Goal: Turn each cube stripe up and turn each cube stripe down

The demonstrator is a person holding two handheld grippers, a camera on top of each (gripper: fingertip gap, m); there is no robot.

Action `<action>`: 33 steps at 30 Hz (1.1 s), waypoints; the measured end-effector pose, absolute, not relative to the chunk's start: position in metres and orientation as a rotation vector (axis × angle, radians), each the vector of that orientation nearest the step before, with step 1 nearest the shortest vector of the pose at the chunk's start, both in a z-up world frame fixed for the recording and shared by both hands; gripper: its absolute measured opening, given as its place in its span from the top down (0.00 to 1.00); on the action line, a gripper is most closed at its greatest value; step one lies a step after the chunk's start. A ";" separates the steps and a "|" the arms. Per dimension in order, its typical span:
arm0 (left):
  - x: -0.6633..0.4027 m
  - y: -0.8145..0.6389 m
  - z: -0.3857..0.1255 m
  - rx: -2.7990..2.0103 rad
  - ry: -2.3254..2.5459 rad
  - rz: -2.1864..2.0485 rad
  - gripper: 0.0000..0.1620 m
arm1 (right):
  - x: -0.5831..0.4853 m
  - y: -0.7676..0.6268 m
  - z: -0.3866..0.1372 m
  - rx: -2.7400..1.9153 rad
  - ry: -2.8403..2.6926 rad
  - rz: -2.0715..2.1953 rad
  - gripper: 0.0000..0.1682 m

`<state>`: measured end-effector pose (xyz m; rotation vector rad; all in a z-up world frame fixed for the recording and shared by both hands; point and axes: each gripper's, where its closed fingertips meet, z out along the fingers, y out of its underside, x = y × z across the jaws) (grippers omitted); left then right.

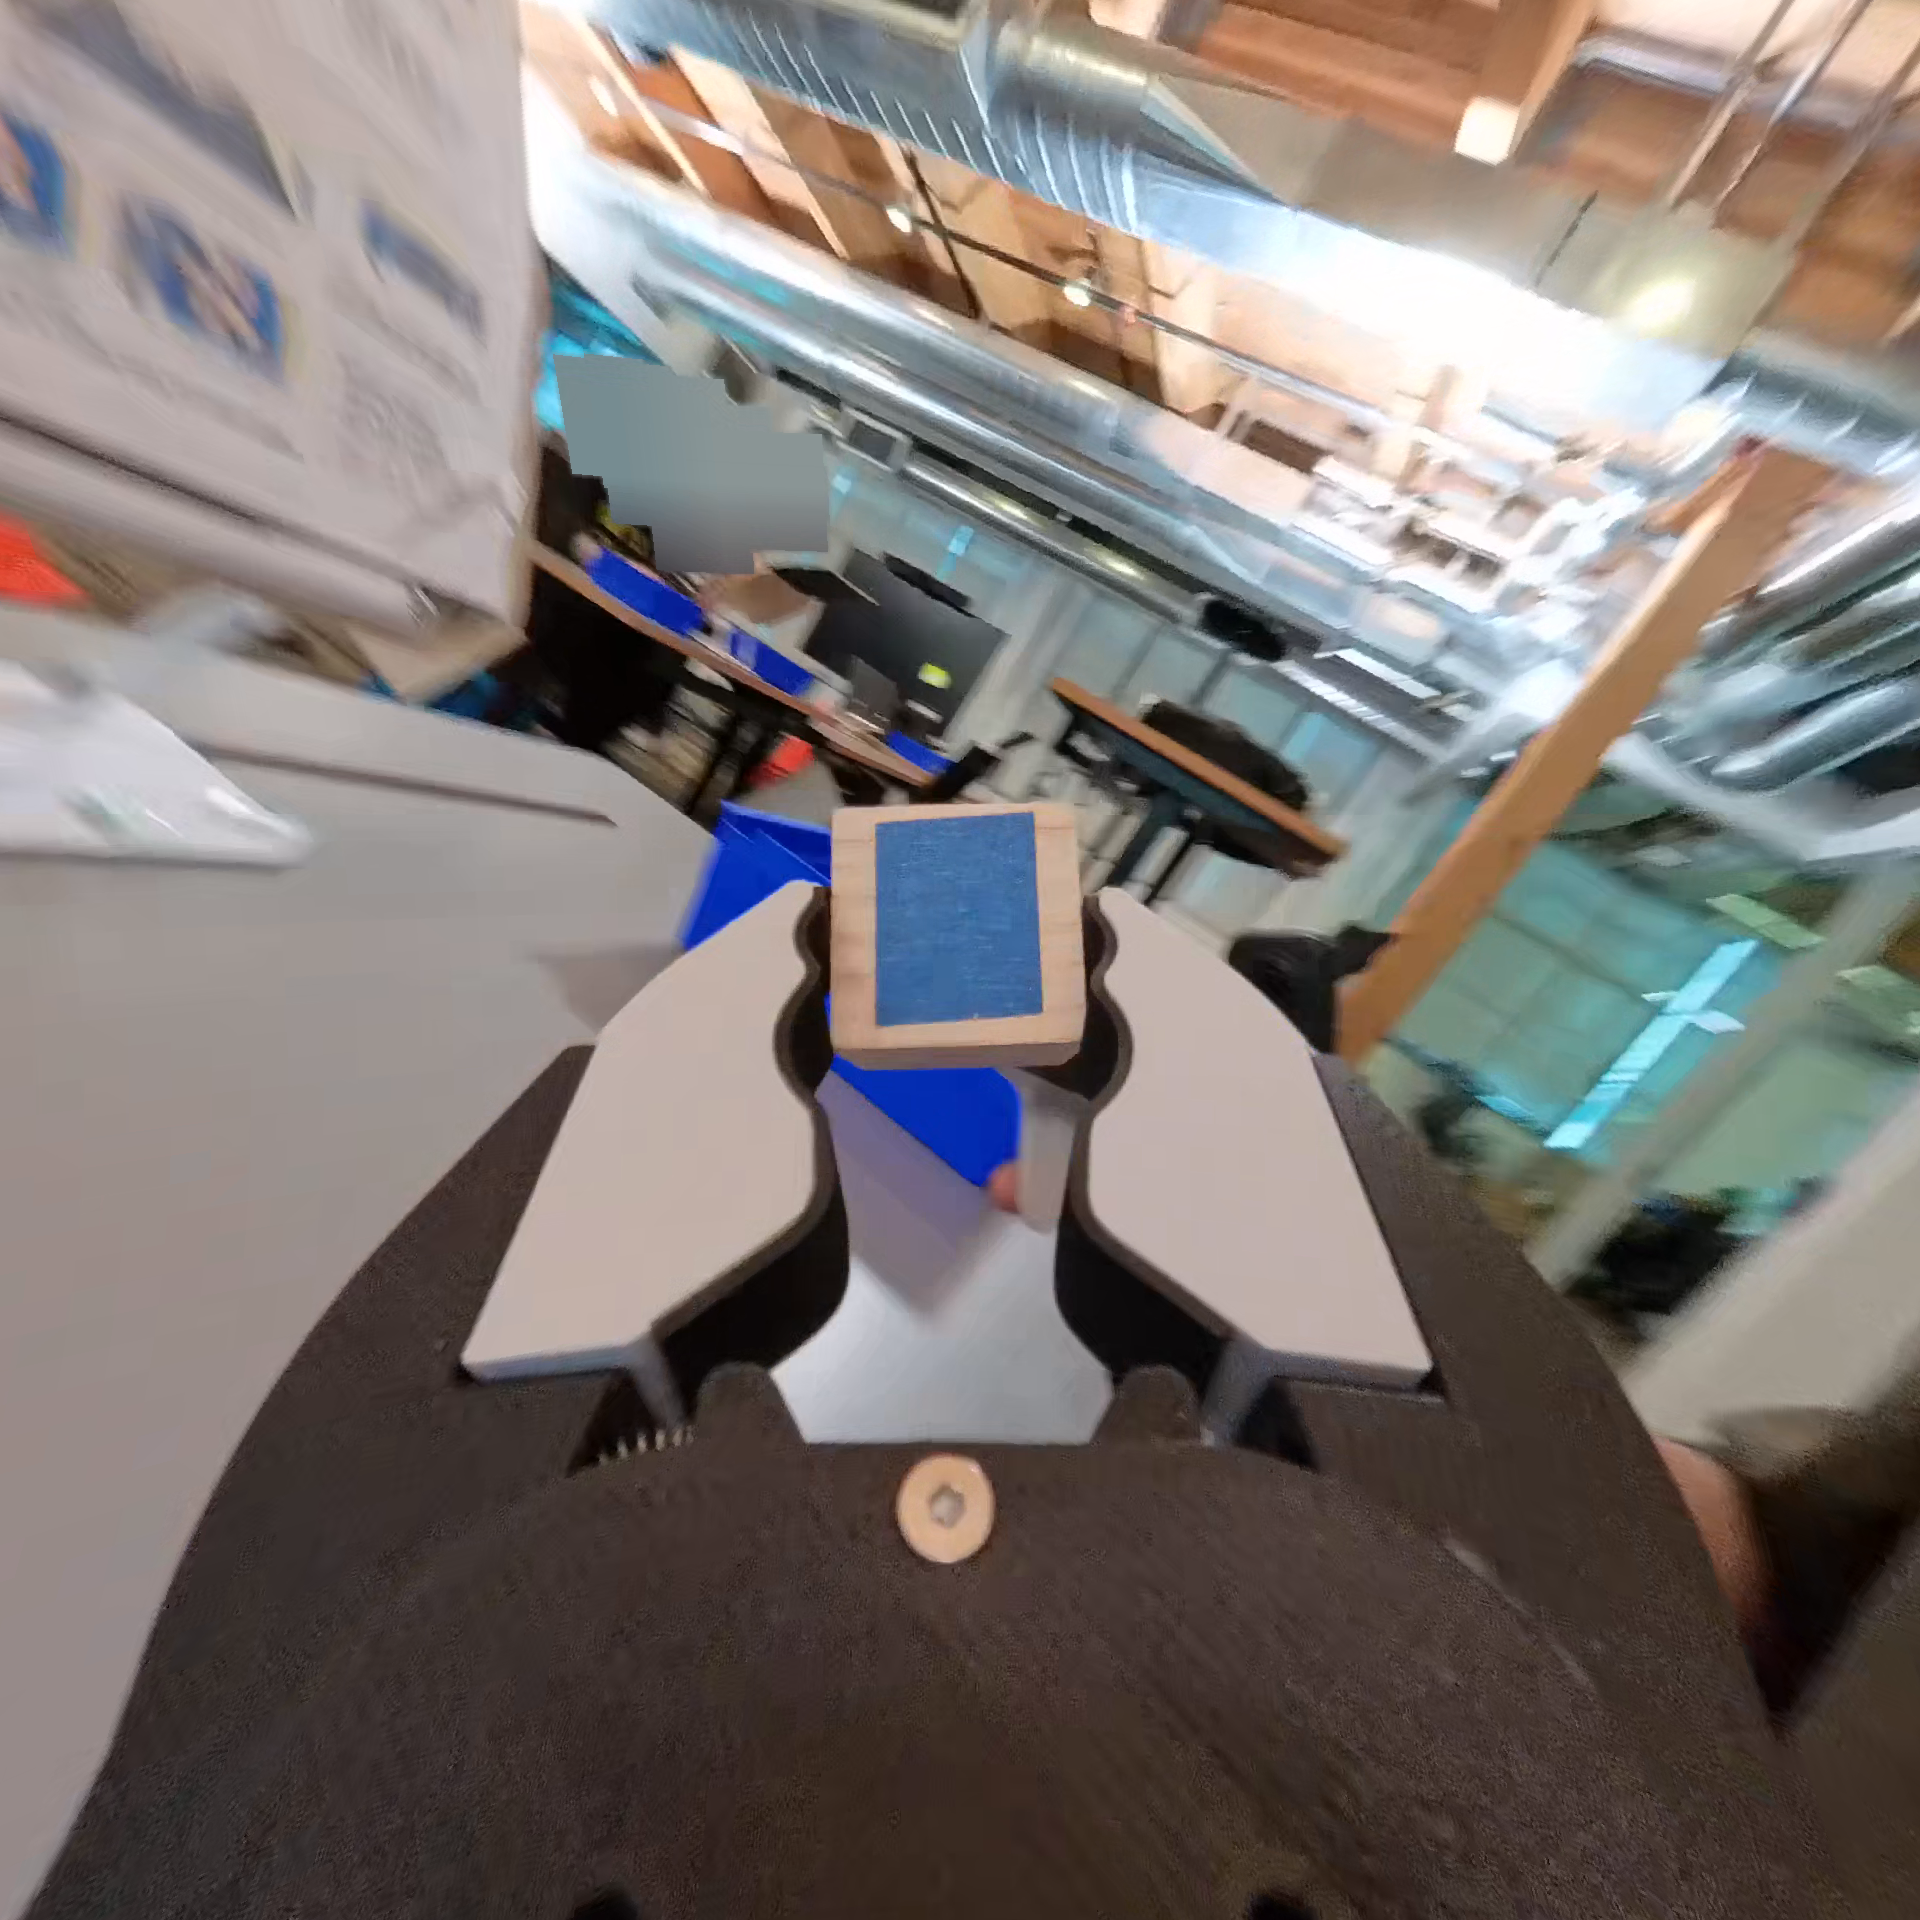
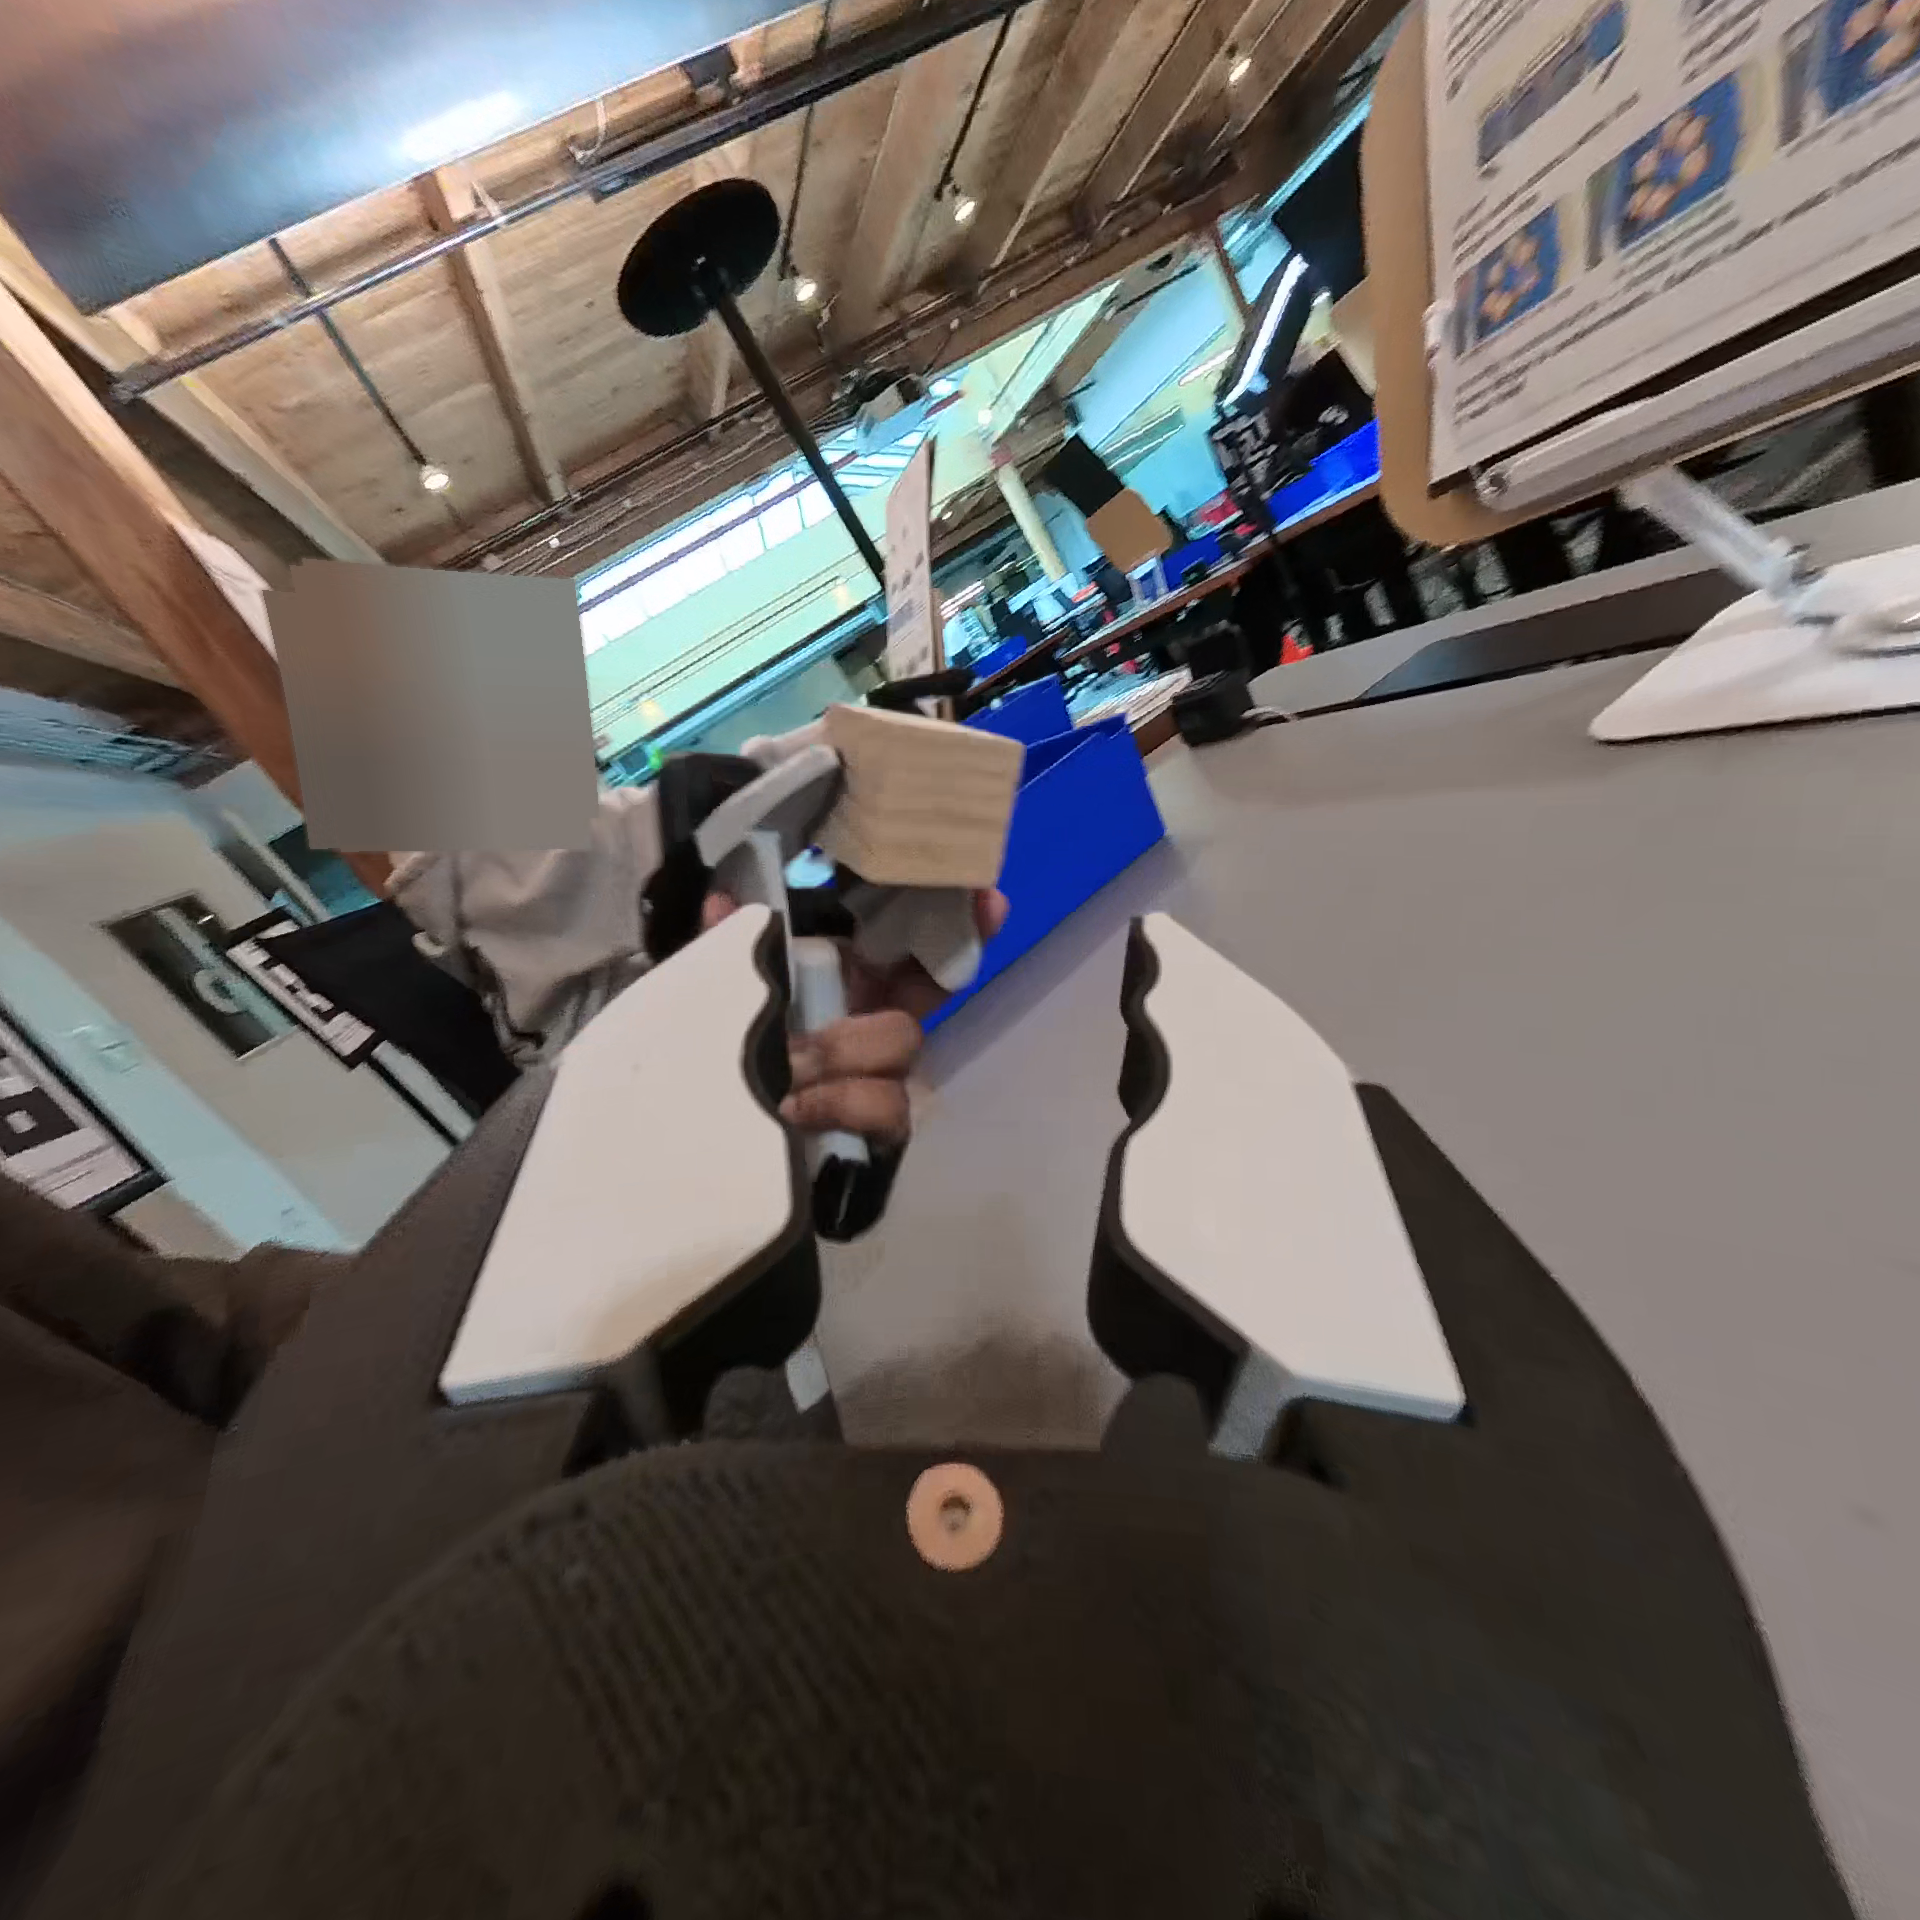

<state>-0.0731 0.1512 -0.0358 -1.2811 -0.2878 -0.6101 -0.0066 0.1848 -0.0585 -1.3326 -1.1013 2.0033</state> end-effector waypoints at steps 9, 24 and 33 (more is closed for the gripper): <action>-0.041 0.165 -0.068 -1.147 -0.361 -1.103 0.71 | -0.014 0.173 -0.087 -1.413 -1.245 2.087 0.59; -0.018 0.165 -0.072 -1.213 -0.277 -1.099 0.71 | -0.015 0.155 -0.081 -1.387 -1.246 2.178 0.75; -0.022 0.162 -0.073 -1.314 -0.221 -0.926 0.62 | 0.012 0.260 -0.010 -1.281 -1.152 1.656 0.75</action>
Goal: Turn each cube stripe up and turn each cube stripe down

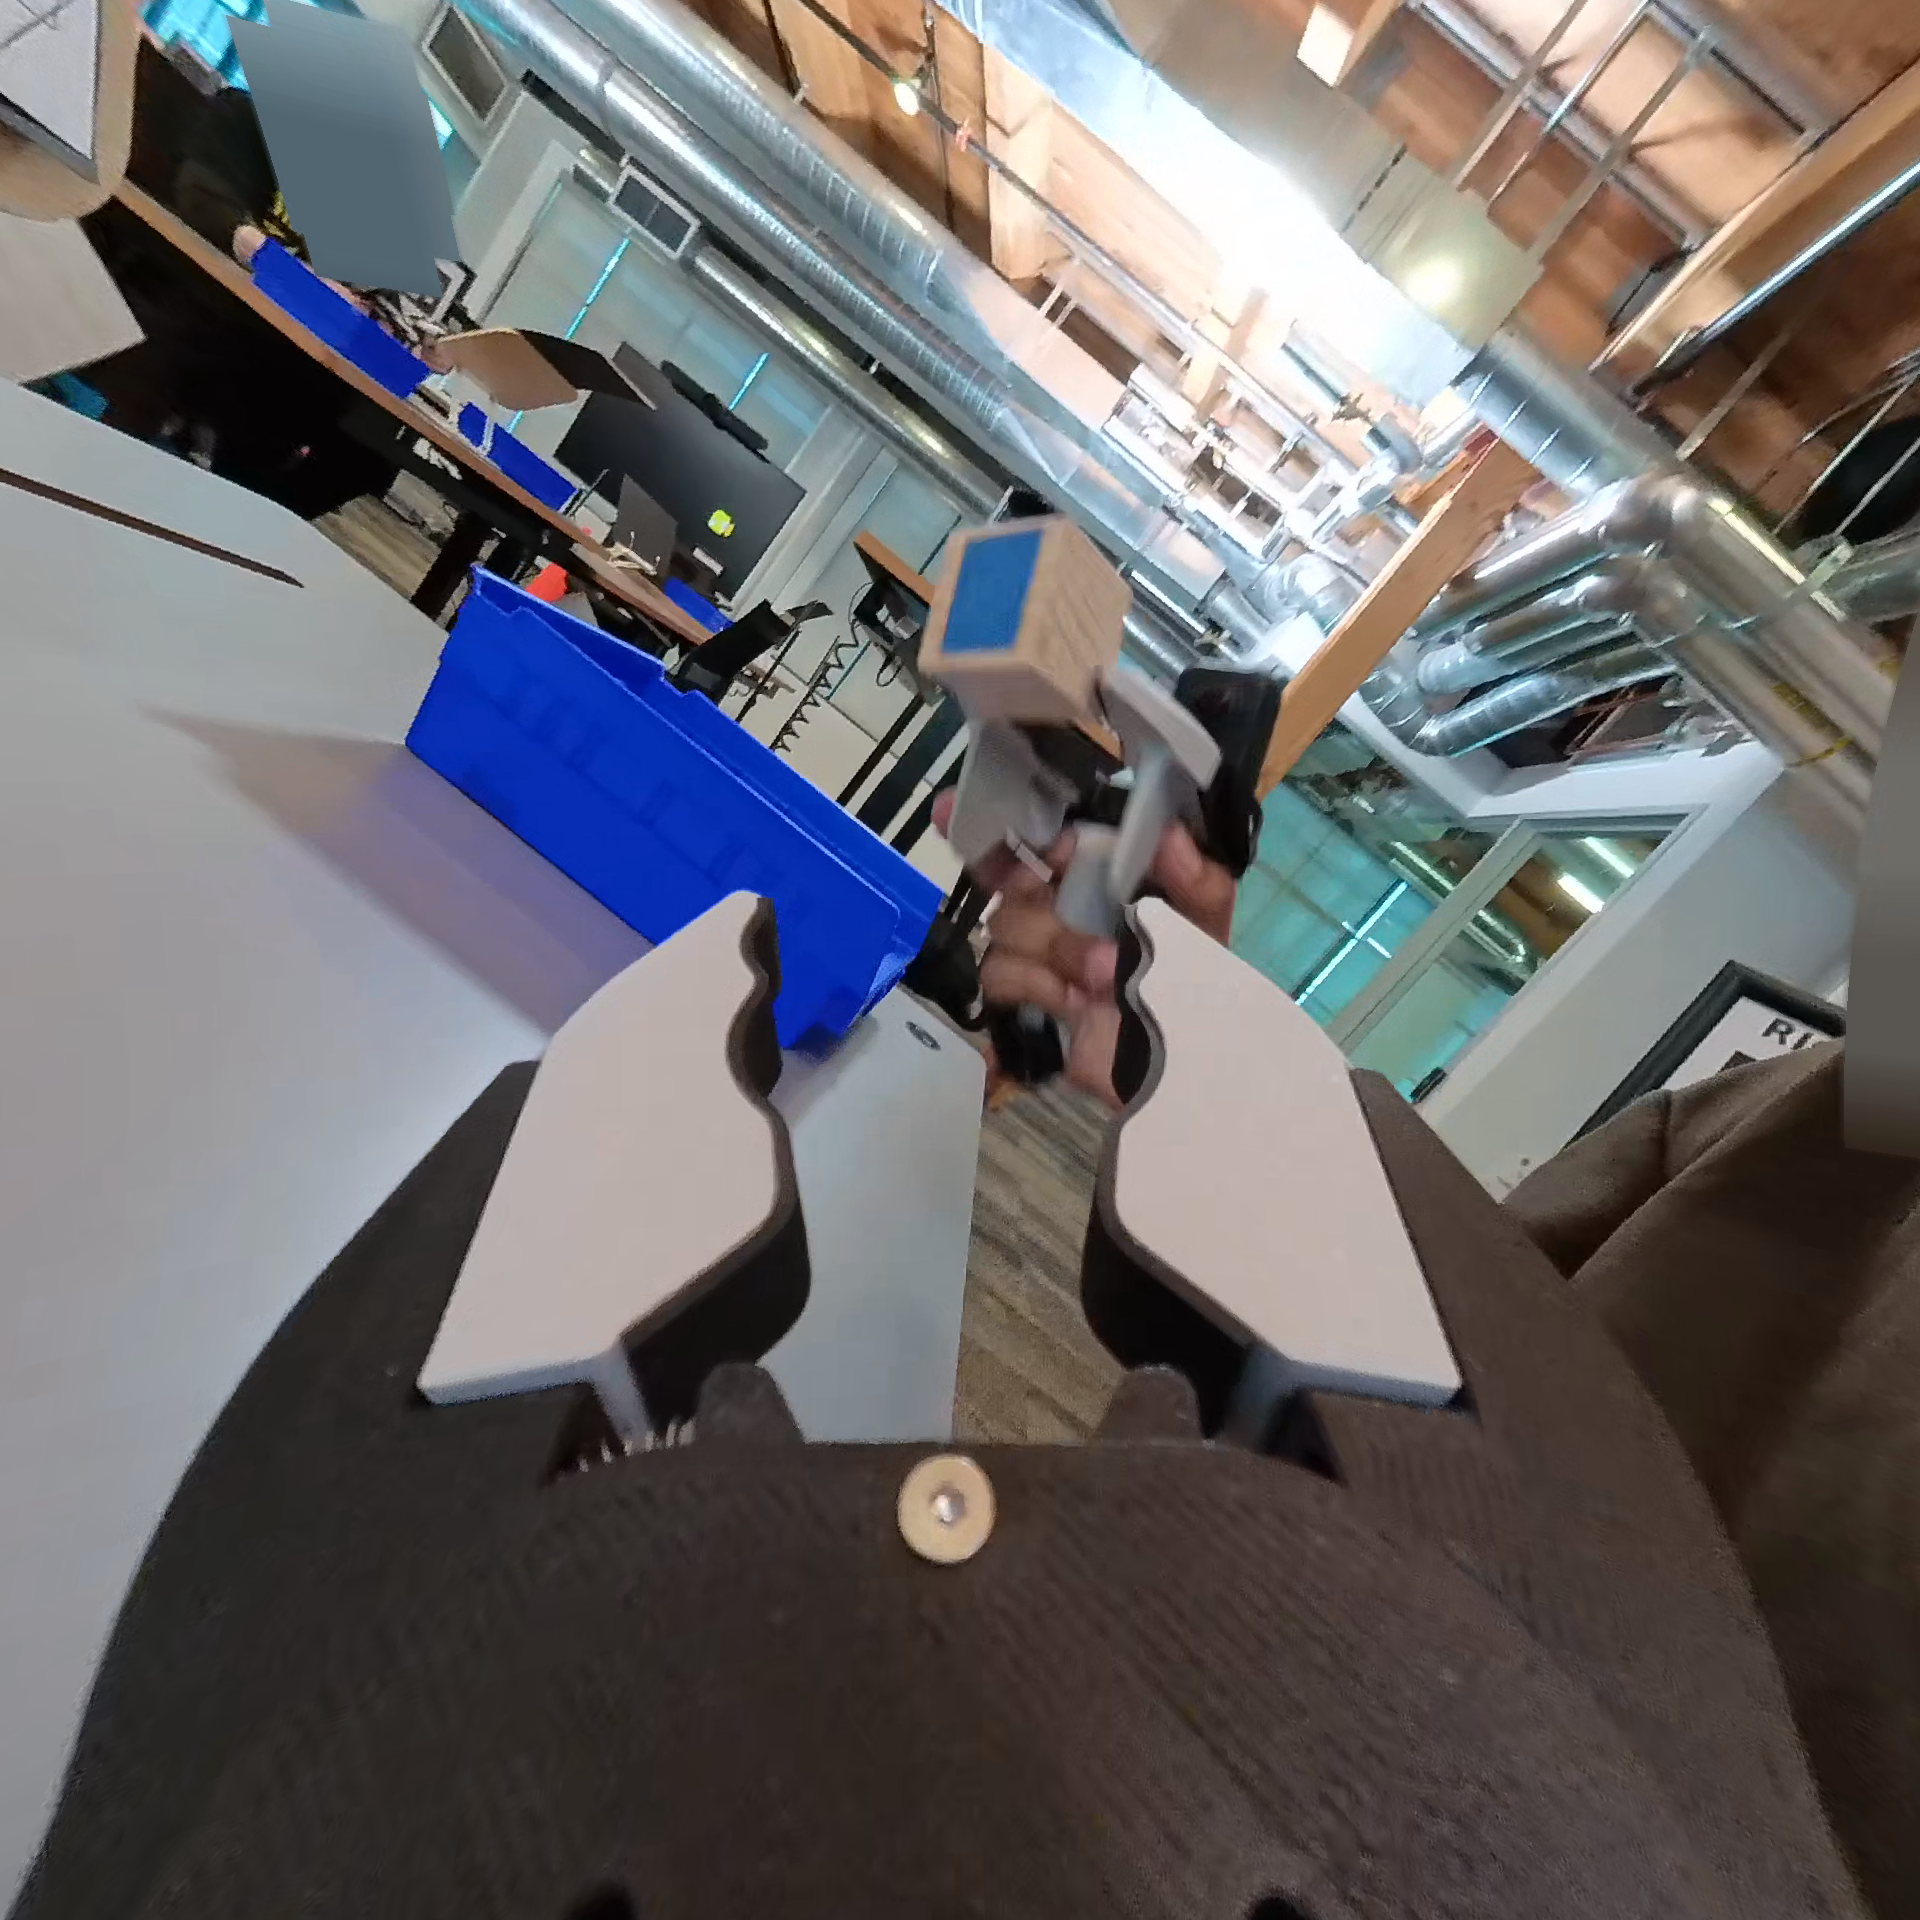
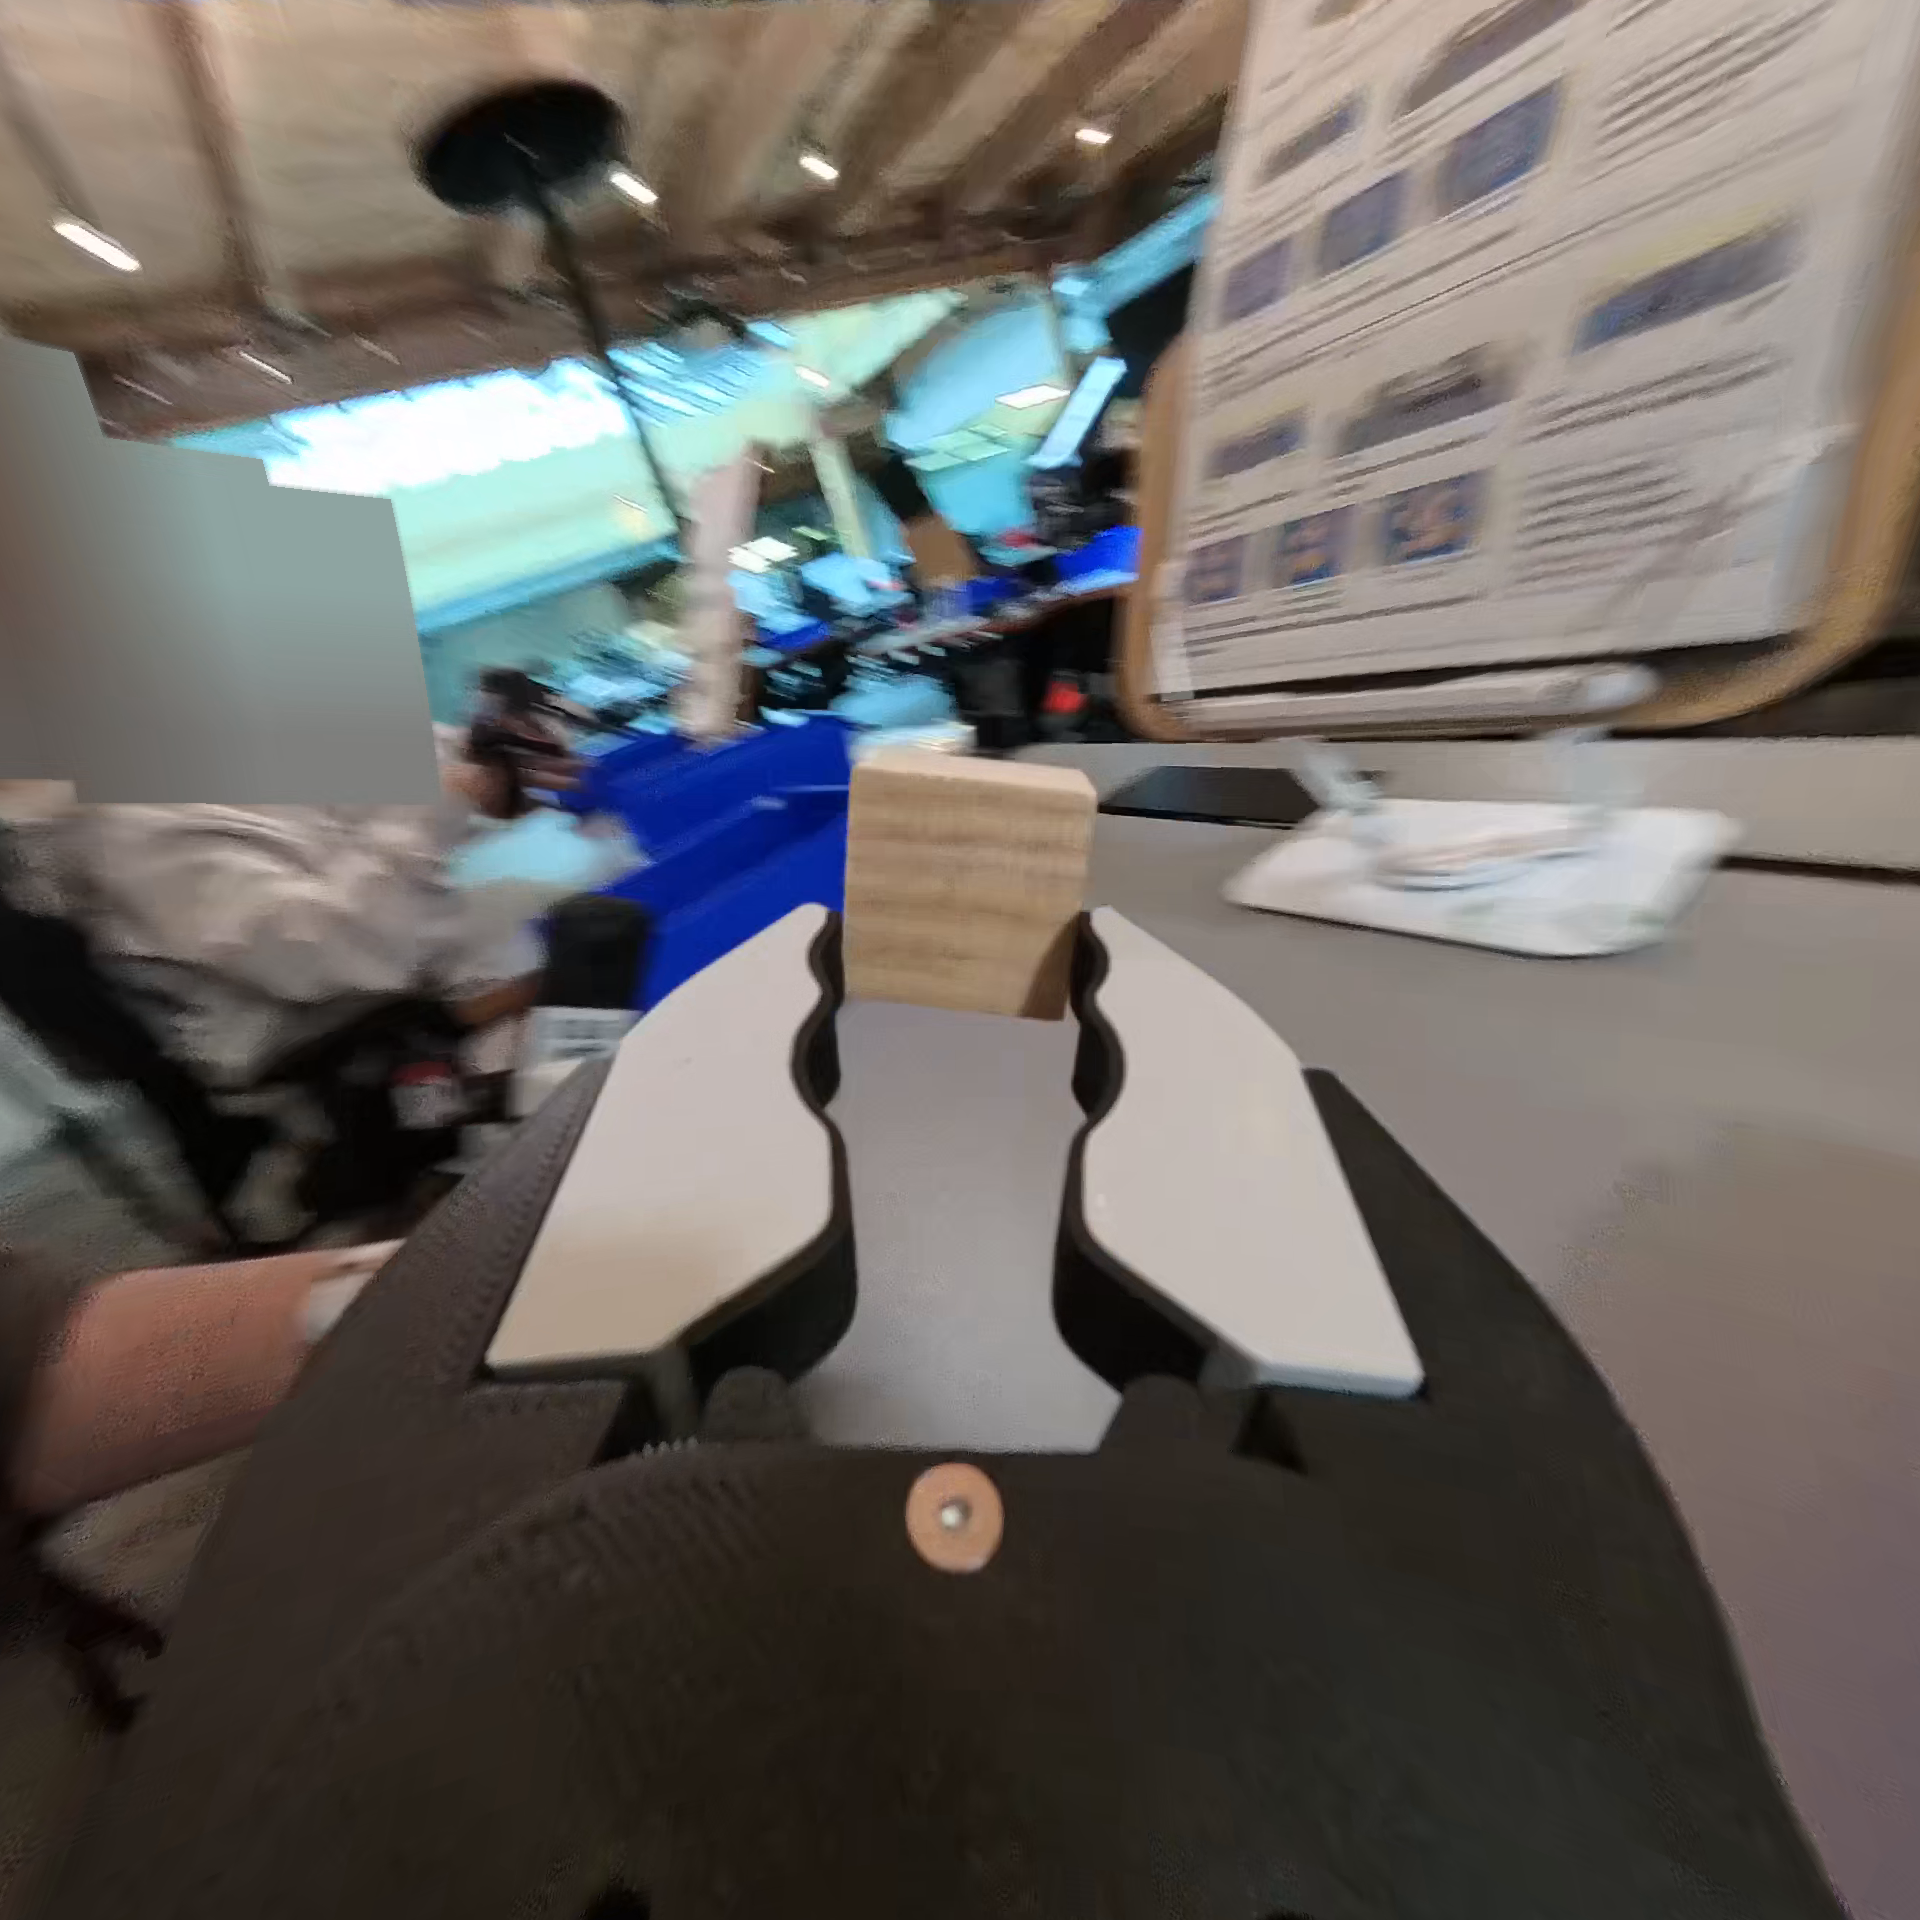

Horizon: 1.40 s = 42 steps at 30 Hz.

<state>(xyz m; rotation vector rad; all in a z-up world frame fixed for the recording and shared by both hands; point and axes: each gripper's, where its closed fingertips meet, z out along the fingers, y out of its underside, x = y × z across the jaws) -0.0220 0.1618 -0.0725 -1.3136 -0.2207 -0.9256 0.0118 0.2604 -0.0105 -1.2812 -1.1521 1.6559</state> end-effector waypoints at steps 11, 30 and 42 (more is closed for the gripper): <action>-0.010 0.170 -0.088 -1.405 -0.192 -0.940 0.65 | 0.048 0.502 -0.110 -1.985 -1.162 0.598 0.74; -0.016 0.168 -0.117 -1.570 -0.135 -0.819 0.69 | 0.063 0.509 -0.195 -2.248 -1.304 0.419 0.74; -0.033 0.162 -0.114 -1.601 -0.109 -0.719 0.69 | 0.056 0.503 -0.101 -2.011 -1.180 0.622 0.72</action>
